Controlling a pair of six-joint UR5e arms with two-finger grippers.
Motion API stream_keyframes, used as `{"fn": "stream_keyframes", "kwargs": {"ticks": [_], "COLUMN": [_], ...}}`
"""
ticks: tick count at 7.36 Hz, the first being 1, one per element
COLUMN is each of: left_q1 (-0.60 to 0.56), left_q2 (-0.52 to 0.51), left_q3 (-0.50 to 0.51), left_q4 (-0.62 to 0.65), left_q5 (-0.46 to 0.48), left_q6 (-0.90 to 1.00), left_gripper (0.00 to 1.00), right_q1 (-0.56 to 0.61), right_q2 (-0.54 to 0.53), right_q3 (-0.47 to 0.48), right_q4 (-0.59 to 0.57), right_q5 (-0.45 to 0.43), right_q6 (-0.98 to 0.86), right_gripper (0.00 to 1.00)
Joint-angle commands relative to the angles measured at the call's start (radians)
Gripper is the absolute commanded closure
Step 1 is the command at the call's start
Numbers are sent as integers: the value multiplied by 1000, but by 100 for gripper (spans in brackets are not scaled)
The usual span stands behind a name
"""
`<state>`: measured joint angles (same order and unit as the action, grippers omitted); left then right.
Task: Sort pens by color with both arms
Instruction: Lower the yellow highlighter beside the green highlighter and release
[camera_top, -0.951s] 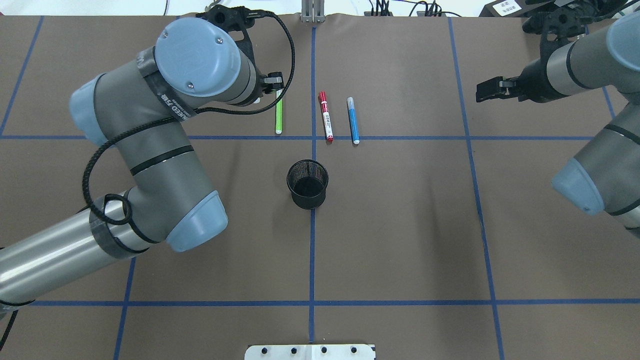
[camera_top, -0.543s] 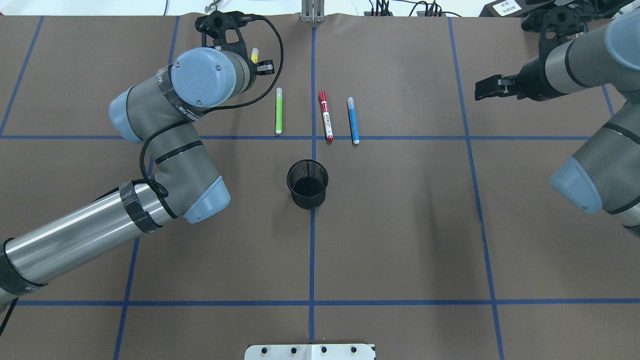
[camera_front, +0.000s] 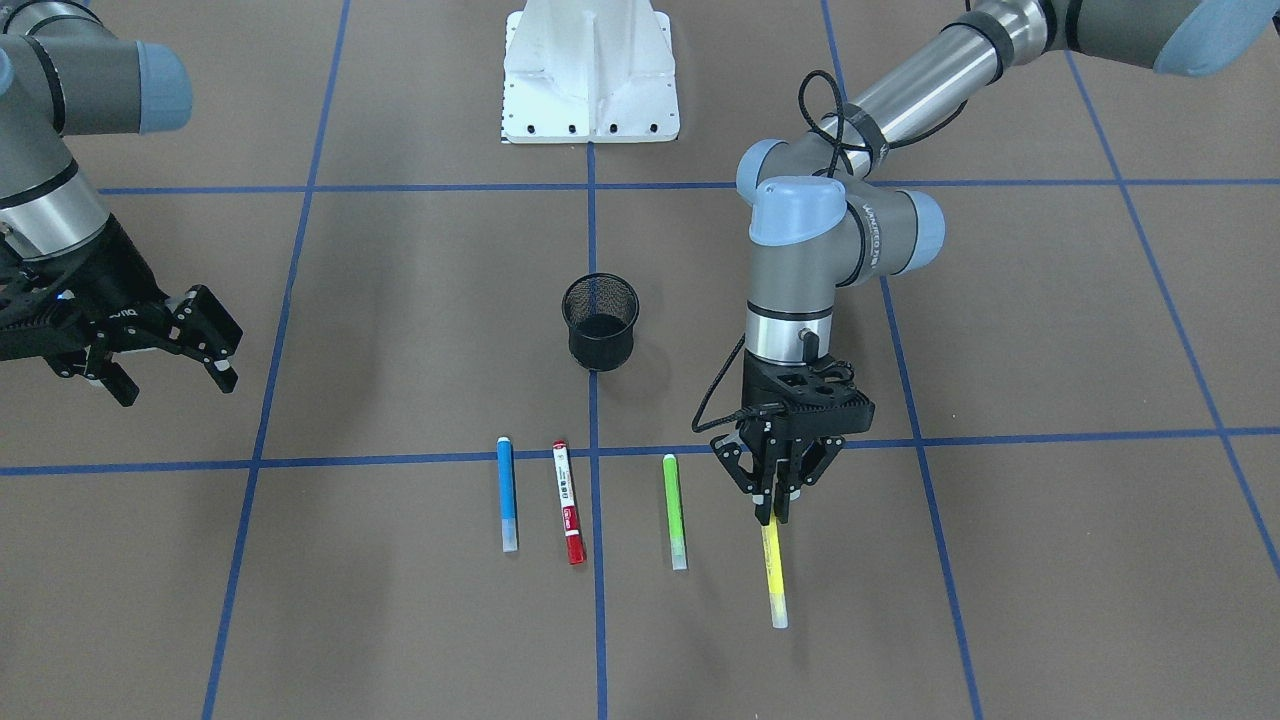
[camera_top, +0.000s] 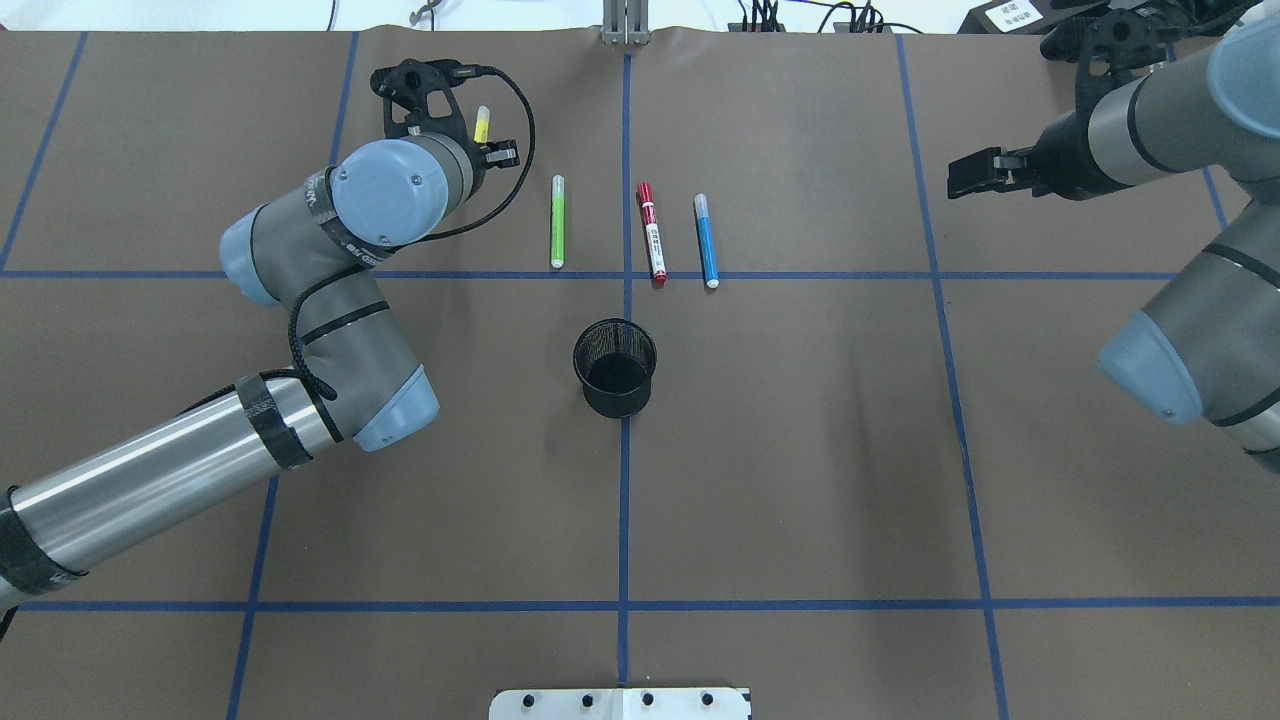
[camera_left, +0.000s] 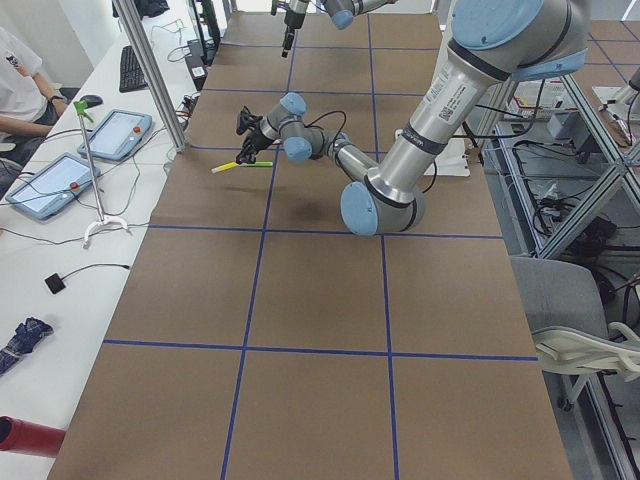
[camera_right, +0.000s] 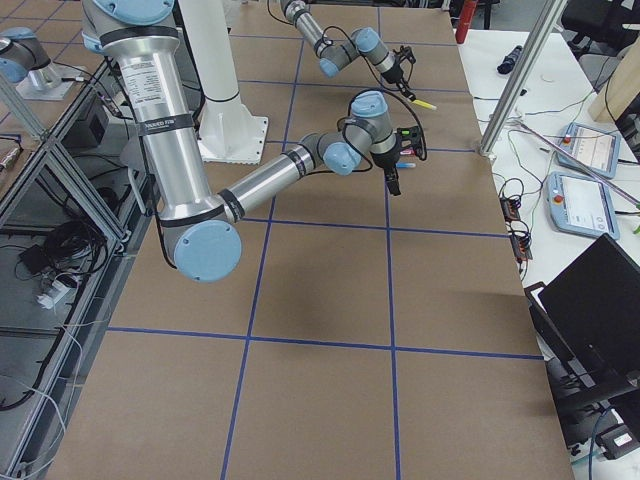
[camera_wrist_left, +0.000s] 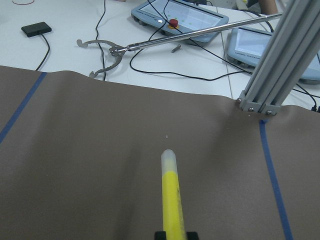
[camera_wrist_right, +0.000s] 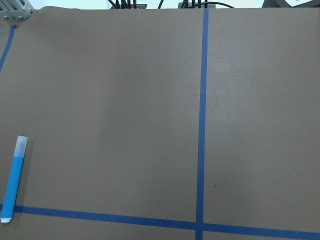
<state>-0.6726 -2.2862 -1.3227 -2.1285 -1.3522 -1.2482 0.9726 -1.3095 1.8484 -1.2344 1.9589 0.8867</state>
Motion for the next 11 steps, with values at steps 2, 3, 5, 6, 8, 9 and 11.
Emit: {"fn": "stream_keyframes", "kwargs": {"ticks": [2,3,5,6,8,9,11], "left_q1": [40,42,42,42,44,44,42], "left_q2": [2,14,19,19,19,19,19], "left_q3": [5,4,-1,-1,-3,-3,-109], "left_q4": [2,2,2,2,5,5,106], "left_q5": [1,1,-1,-2,-2,-4,-36], "left_q6": [-2,-1,1,1,1,1,3], "left_gripper": [100,100,100,86,29,1,1], "right_q1": [0,0,2,0,2,2,2], "right_q2": [1,-1,-1,-1,1,1,1], "right_q3": [0,0,2,2,3,3,2], "right_q4": [0,0,1,0,0,0,0], "right_q5": [0,0,0,0,0,2,0], "right_q6": [0,0,0,0,0,0,0], "right_gripper": [2,2,2,2,2,2,2]}}
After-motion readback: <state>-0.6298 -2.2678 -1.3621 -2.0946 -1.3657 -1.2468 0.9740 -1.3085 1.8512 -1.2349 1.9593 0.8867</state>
